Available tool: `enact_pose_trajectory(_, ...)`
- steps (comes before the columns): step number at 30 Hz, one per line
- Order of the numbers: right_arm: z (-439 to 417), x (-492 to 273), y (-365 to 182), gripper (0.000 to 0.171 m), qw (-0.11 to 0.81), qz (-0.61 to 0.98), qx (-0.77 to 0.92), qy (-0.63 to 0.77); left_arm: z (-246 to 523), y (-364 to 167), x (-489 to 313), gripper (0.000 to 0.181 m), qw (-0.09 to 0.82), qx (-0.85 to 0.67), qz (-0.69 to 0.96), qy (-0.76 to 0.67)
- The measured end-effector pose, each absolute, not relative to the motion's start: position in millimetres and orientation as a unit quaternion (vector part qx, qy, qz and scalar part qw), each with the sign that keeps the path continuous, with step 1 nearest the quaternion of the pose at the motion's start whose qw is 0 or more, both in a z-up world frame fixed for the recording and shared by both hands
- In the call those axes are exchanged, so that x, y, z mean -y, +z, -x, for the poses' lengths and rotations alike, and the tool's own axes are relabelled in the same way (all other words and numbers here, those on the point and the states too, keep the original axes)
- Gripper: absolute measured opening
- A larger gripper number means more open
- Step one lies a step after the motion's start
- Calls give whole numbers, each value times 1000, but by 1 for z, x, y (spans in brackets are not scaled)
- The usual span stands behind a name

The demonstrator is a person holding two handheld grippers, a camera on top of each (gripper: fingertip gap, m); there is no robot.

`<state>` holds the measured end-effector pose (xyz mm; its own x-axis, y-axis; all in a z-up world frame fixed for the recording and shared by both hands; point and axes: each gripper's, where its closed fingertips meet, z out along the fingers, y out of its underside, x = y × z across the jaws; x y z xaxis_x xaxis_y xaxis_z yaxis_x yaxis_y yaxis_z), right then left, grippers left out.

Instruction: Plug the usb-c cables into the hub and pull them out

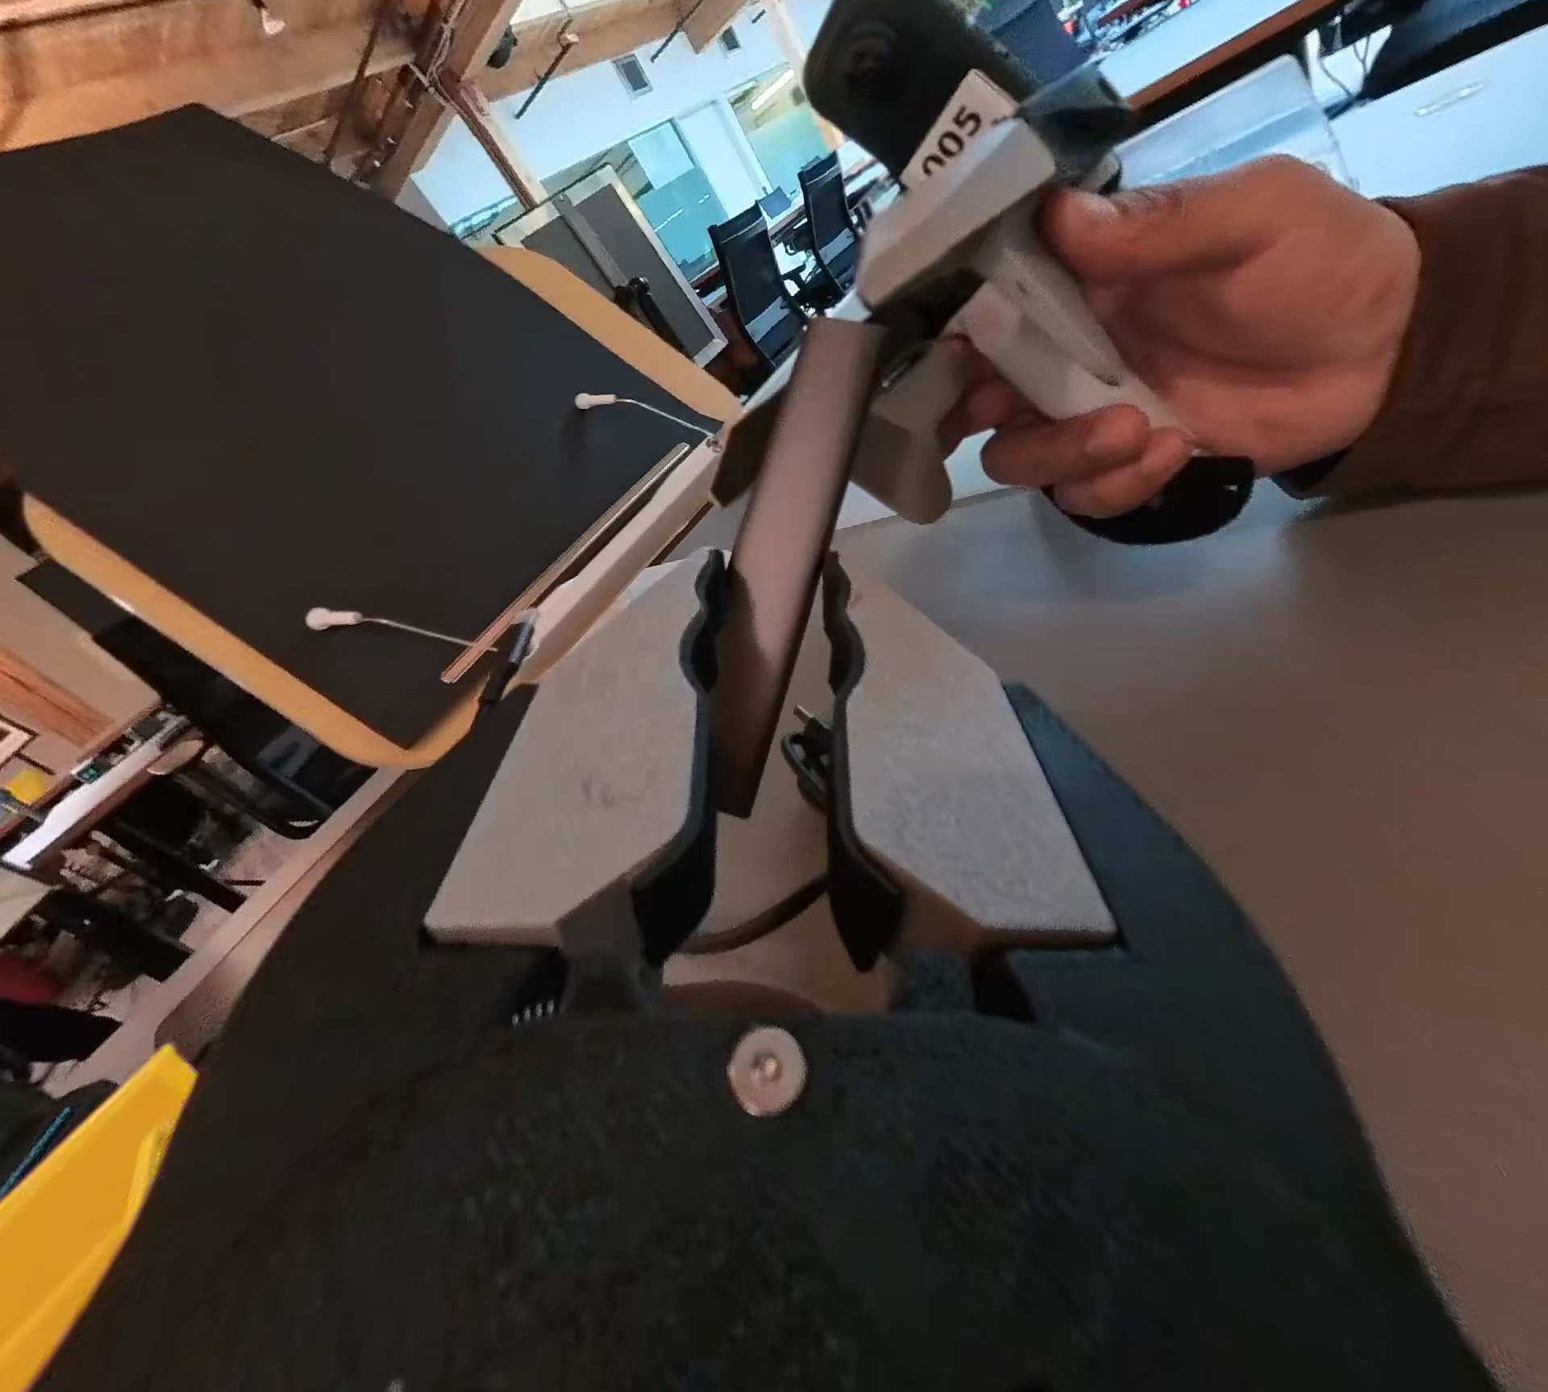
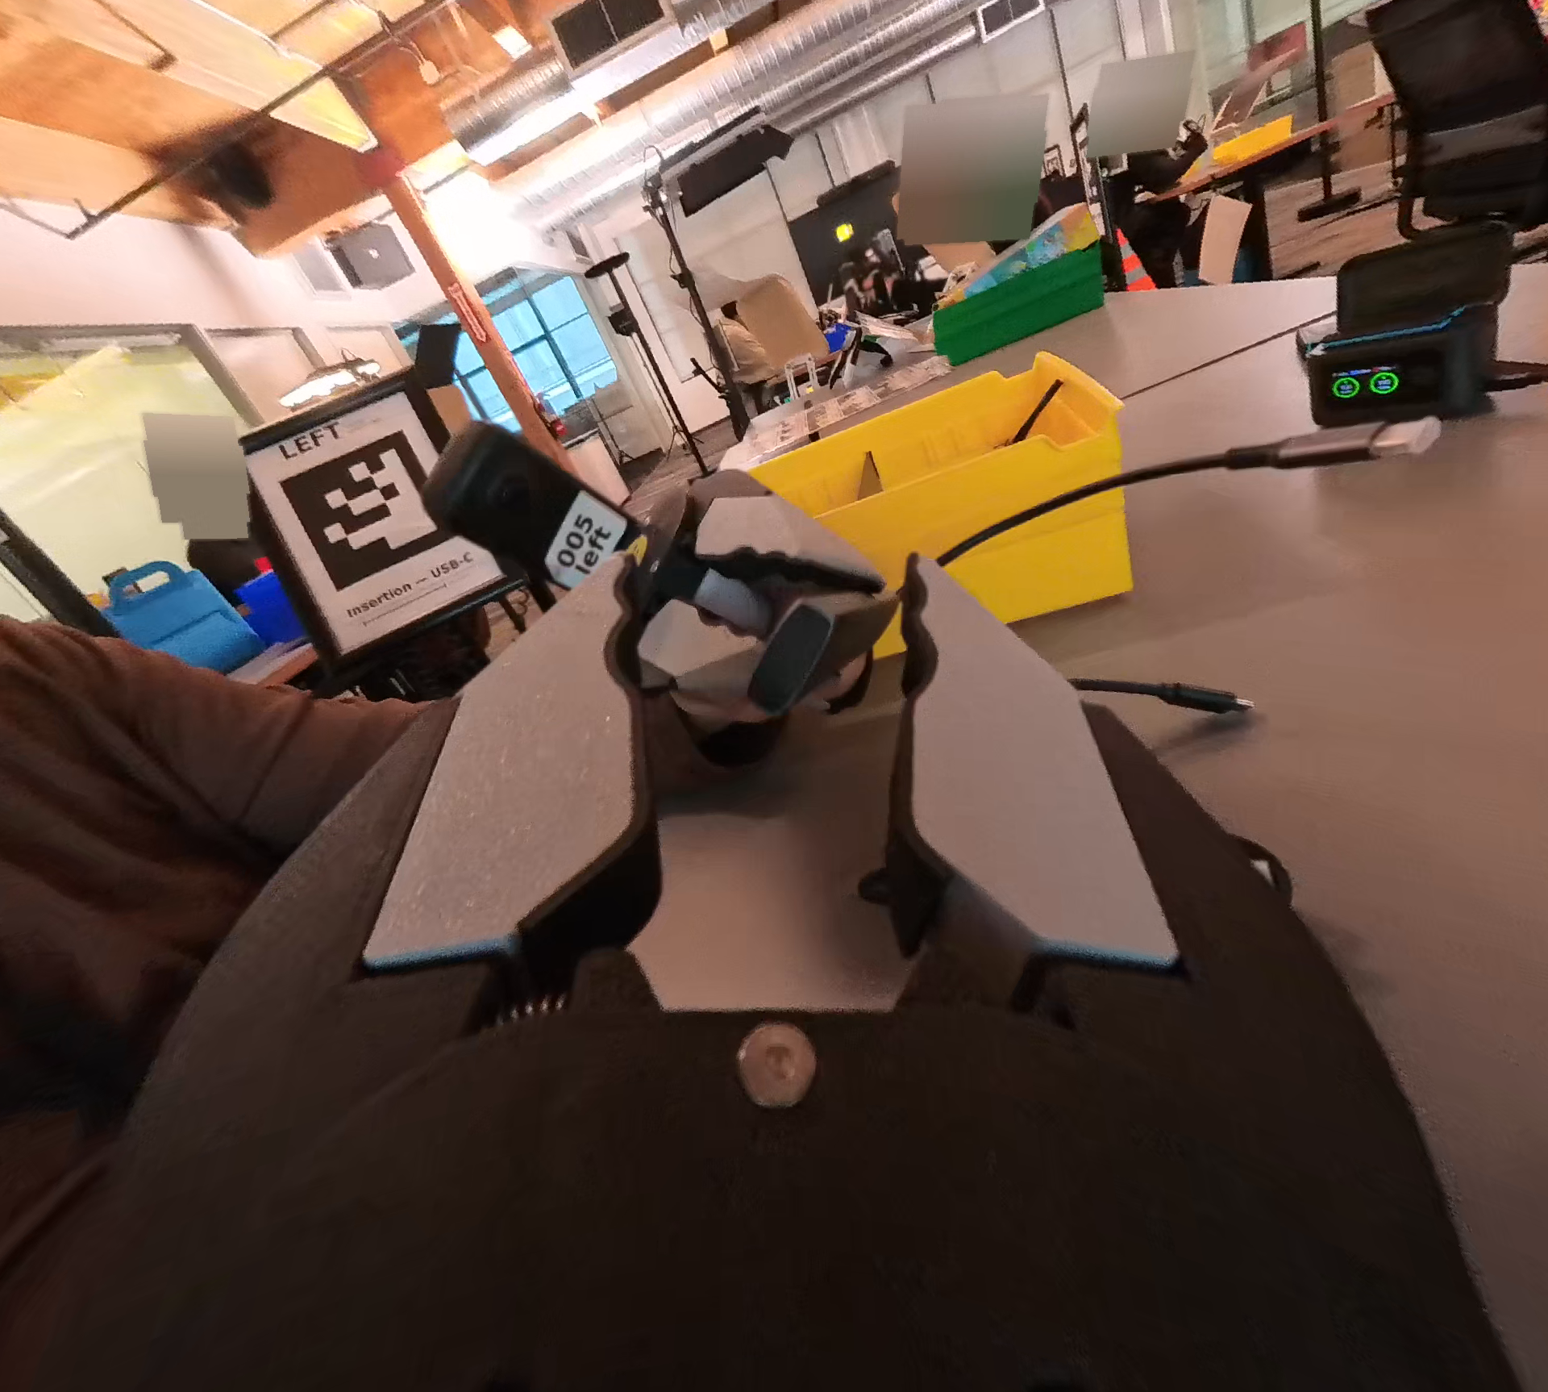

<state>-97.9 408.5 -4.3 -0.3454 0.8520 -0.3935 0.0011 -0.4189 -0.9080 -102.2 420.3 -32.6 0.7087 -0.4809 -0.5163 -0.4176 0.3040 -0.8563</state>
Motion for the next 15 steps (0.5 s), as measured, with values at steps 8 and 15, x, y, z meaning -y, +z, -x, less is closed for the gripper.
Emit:
enact_pose_trajectory(8, 100, -408, -9, 40, 280, 492, 435, 701, 96, -37, -421, 22, 711, -414, 563, 75)
enact_pose_trajectory(15, 102, -413, -18, 28, 307, 511, 453, 663, 103, -26, -422, 22, 729, -403, 532, 154)
